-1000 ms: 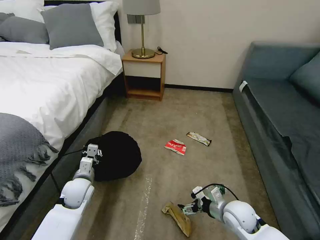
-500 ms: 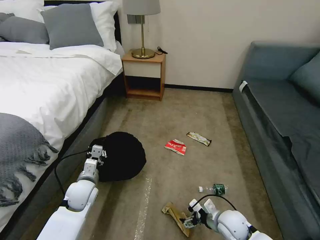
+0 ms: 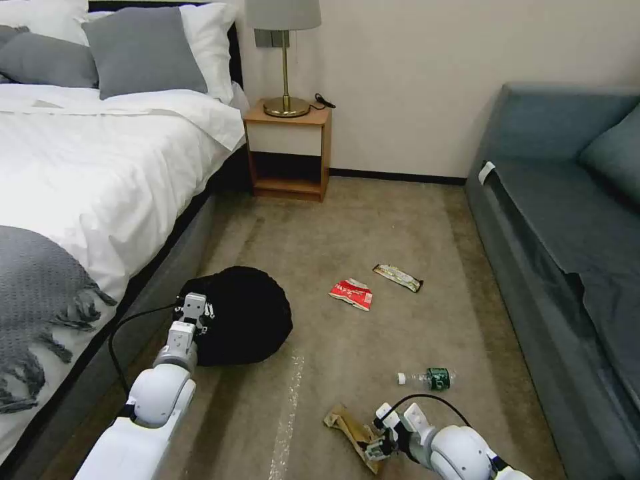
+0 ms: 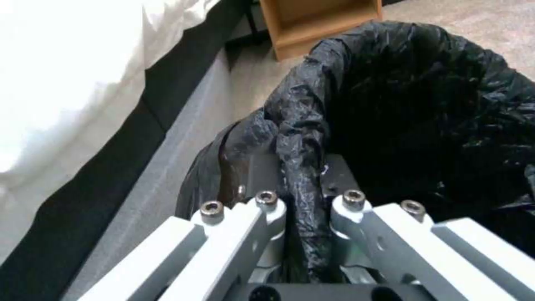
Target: Pick up the trash bin, then pick up the garbage on the floor and place it into the trash bin.
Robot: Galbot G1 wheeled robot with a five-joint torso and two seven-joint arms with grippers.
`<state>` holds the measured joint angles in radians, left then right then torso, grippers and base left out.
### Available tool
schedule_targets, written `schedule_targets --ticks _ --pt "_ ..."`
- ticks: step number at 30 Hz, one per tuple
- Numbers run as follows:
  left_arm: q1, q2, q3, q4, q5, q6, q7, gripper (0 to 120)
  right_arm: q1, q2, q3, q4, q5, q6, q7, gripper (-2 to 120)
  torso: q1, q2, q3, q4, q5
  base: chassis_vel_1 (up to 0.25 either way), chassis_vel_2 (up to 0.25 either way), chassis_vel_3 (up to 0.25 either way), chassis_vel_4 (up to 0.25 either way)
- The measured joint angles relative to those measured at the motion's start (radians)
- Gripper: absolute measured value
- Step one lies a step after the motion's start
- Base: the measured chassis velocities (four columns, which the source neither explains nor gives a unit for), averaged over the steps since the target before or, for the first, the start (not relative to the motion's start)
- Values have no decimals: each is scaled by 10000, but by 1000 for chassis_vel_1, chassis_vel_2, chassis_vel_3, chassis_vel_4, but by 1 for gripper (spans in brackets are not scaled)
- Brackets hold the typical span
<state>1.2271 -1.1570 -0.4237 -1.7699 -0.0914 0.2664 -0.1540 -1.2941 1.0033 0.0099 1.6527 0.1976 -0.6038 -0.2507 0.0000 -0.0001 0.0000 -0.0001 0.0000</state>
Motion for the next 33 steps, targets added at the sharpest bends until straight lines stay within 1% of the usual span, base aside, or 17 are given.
schedule_targets --ticks 2,3,5,6,8,9,12,13,15,16,19,20,21,22,23,33 --pt "4 -3 13 0 -4 0 6 4 10 39 0 -59 -38 41 -45 77 0 0 0 0 0 0 0 0 0" --pt "4 -3 13 0 -4 0 6 4 10 39 0 -59 -38 41 -45 77 0 0 0 0 0 0 0 0 0" --pt "4 0 13 34 -11 -6 7 4 23 63 1 -119 -55 80 -85 67 0 0 0 0 0 0 0 0 0" --pt "4 0 13 34 -11 -6 7 4 23 63 1 -119 -55 80 -85 67 0 0 0 0 0 0 0 0 0" --pt "-2 3 11 73 -14 -13 11 4 29 92 -2 -185 -122 129 -145 56 0 0 0 1 -1 0 0 0 0" --pt "-2 3 11 73 -14 -13 11 4 29 92 -2 -185 -122 129 -145 56 0 0 0 1 -1 0 0 0 0" --pt "-25 1 1 94 -22 -25 13 4 36 165 -14 -231 -172 208 -179 41 0 0 0 0 0 0 0 0 0" --pt "-25 1 1 94 -22 -25 13 4 36 165 -14 -231 -172 208 -179 41 0 0 0 0 0 0 0 0 0" --pt "-28 -20 1 106 -49 -26 14 4 35 276 -11 -244 -186 289 -173 30 0 0 0 1 1 0 0 0 0" --pt "-28 -20 1 106 -49 -26 14 4 35 276 -11 -244 -186 289 -173 30 0 0 0 1 1 0 0 0 0" --pt "-28 -41 2 110 -66 -26 14 4 22 319 -39 -263 -236 336 -175 14 0 0 0 0 0 0 0 0 0" --pt "-28 -41 2 110 -66 -26 14 4 22 319 -39 -263 -236 336 -175 14 0 0 0 0 0 0 0 0 0" --pt "-31 -44 2 110 -66 -26 15 4 27 316 -47 -270 -248 343 -186 11 0 0 0 0 0 0 0 0 0" --pt "-37 -47 2 111 -66 -26 15 4 45 307 -47 -280 -256 355 -203 4 0 0 0 1 0 0 0 0 0" --pt "-41 -51 1 112 -65 -26 16 4 66 299 -43 -288 -257 367 -220 1 0 0 0 0 0 0 0 0 0" --pt "-13 -136 10 139 -26 -41 27 4 41 254 145 -295 -253 471 -276 0 0 0 0 1 0 0 0 0 0"
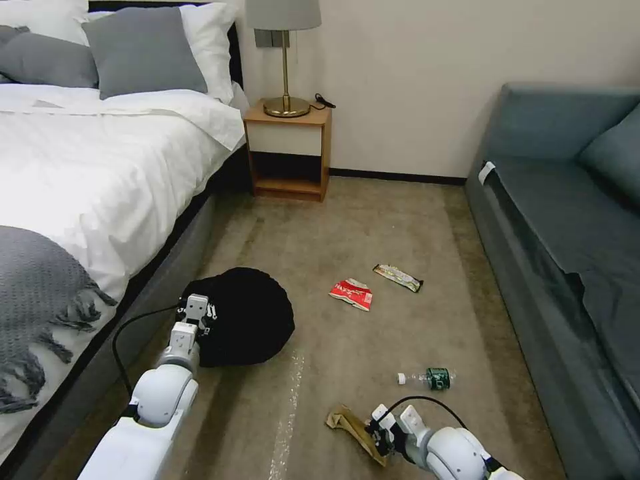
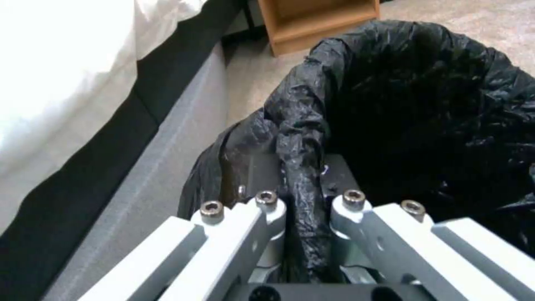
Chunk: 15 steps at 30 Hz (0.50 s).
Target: Pick up the trash bin, then pick up the garbage on the floor and place it into the trash bin.
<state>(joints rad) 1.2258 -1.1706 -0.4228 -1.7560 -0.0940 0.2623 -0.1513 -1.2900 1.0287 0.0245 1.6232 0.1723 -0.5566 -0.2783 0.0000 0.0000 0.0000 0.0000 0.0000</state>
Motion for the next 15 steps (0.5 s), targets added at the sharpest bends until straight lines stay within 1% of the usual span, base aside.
schedule_targets --ticks 9,12,15 --pt "7 -95 92 -155 43 -1 -1 4 -59 57 321 102 -5 173 -76 0 0 0 0 -1 0 0 0 0 0" --pt "-19 -105 105 -237 48 2 -10 4 61 52 608 291 188 314 -98 0 0 0 0 -1 0 0 0 0 0" --pt "4 -136 216 -353 199 2 -10 4 306 323 1073 192 683 1383 207 0 0 0 1 3 2 0 0 0 0"
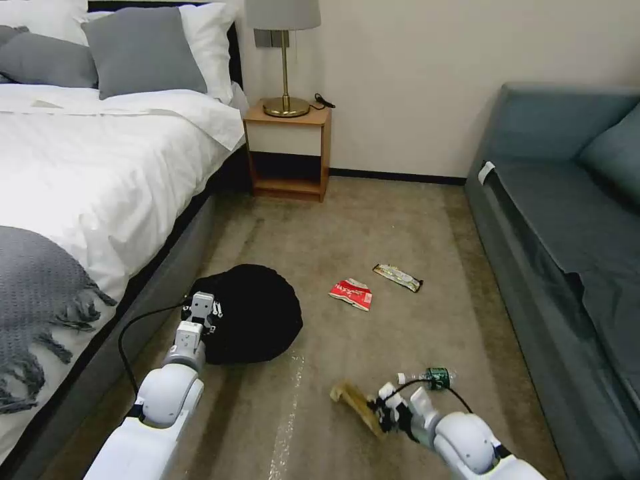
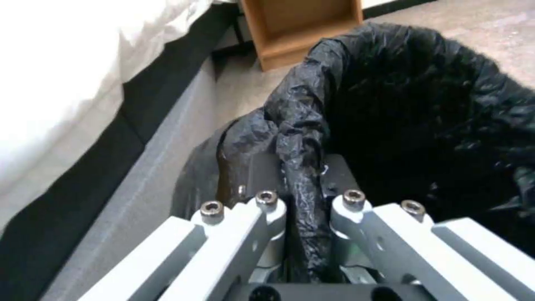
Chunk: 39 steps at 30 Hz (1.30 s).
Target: Pick up the trash bin, then pick up the garbage on the floor and place it into the trash bin.
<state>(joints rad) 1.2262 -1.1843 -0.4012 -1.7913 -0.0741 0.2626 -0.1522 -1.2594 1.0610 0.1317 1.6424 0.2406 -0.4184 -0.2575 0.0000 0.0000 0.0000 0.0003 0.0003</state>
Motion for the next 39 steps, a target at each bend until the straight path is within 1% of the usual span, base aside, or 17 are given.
schedule_targets --ticks 4,6,7,8,9,10,13,14,17,18,20,22,25,29,34,37,39 --pt "-32 -56 131 8 53 -1 3 4 79 249 304 -17 264 276 224 0 0 -1 0 -4 -4 0 0 0 0" --pt "-29 -129 179 61 201 -4 59 4 419 732 608 -8 622 544 445 0 0 0 0 -5 -3 0 0 0 0" --pt "-29 -129 179 61 201 -4 59 4 419 732 608 -8 622 544 445 0 0 0 0 -5 -3 0 0 0 0" --pt "-26 -211 184 65 329 -4 68 4 843 1233 758 -17 912 685 597 0 0 0 0 -2 -2 0 0 0 0" --pt "6 -356 264 66 495 23 35 4 1420 1782 765 -79 1397 1016 1097 0 0 0 0 -1 -4 0 0 0 0" --pt "6 -356 264 66 495 23 35 4 1420 1782 765 -79 1397 1016 1097 0 0 0 0 -1 -4 0 0 0 0" --pt "19 -474 378 87 609 28 15 4 1846 2147 558 -468 1671 1864 1505 0 1 0 1 -3 -4 0 0 0 0" --pt "19 -474 378 87 609 28 15 4 1846 2147 558 -468 1671 1864 1505 0 1 0 1 -3 -4 0 0 0 0" --pt "45 -583 495 60 739 23 5 4 2053 2424 296 -686 2186 2601 1670 0 0 0 0 -2 -3 0 0 0 0" --pt "45 -583 495 60 739 23 5 4 2053 2424 296 -686 2186 2601 1670 0 0 0 0 -2 -3 0 0 0 0" --pt "50 -644 546 41 784 22 1 4 2128 2550 92 -691 2514 2965 1710 0 0 0 1 -3 -4 0 0 0 0" --pt "51 -659 560 33 794 21 -1 4 2149 2584 23 -690 2610 3079 1710 0 0 0 0 -2 -3 0 0 0 0" --pt "49 -670 592 -17 804 19 -9 4 2237 2703 -372 -509 3115 3577 1647 0 0 0 0 -3 -4 0 0 0 0" --pt "44 -626 588 -102 782 17 -12 4 2235 2726 -716 -156 3438 3739 1282 0 0 -1 0 -2 -4 0 0 0 0" --pt "17 -599 581 -209 751 16 -20 4 2123 2725 -1057 163 3488 3751 1025 0 0 0 0 -3 -4 0 0 0 0" --pt "17 -599 613 -277 729 16 -24 4 2007 2723 -1274 231 3417 3745 967 0 0 -1 0 -2 -3 0 0 0 0" --pt "83 -613 769 -488 571 67 -53 4 1897 2790 -1423 90 3081 3772 909 0 0 0 -1 -2 -3 0 0 0 0"
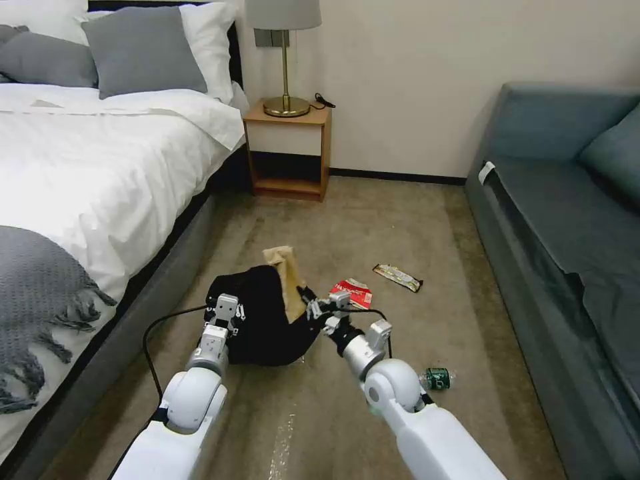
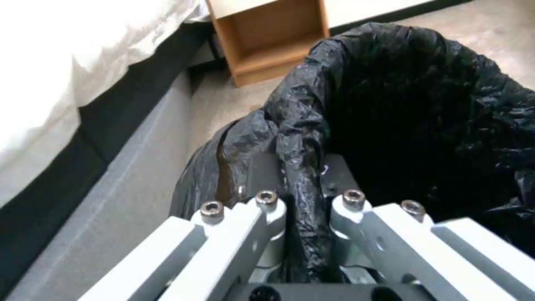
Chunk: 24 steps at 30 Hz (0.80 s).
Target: Pick up the trash bin, then pick up the garbage on the floor and place it into the trash bin.
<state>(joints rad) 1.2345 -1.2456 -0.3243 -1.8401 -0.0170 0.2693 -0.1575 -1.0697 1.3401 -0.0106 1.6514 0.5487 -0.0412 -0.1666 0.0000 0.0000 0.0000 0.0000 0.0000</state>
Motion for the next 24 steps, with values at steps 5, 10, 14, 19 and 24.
schedule_targets --ticks 5,10,14,19,24 --pt "49 -69 204 -224 -56 77 -44 4 -75 133 -45 -628 -649 134 -29 0 0 0 0 0 0 0 0 0 0" --pt "37 -76 224 -298 -161 142 -102 4 -218 65 -29 -737 -892 32 2 1 0 0 0 -1 1 0 0 0 0" --pt "-17 -55 202 -274 -191 150 -119 4 -271 18 -7 -776 -1158 8 198 15 0 0 0 -1 1 0 0 0 0" --pt "-52 -63 220 -210 -195 153 -119 4 -265 -10 -7 -771 -1385 0 507 33 0 0 0 -1 1 0 0 0 0" --pt "-54 -64 208 -170 -191 153 -119 4 -262 -40 4 -679 -1484 -19 643 48 0 0 0 -1 1 0 0 0 0"
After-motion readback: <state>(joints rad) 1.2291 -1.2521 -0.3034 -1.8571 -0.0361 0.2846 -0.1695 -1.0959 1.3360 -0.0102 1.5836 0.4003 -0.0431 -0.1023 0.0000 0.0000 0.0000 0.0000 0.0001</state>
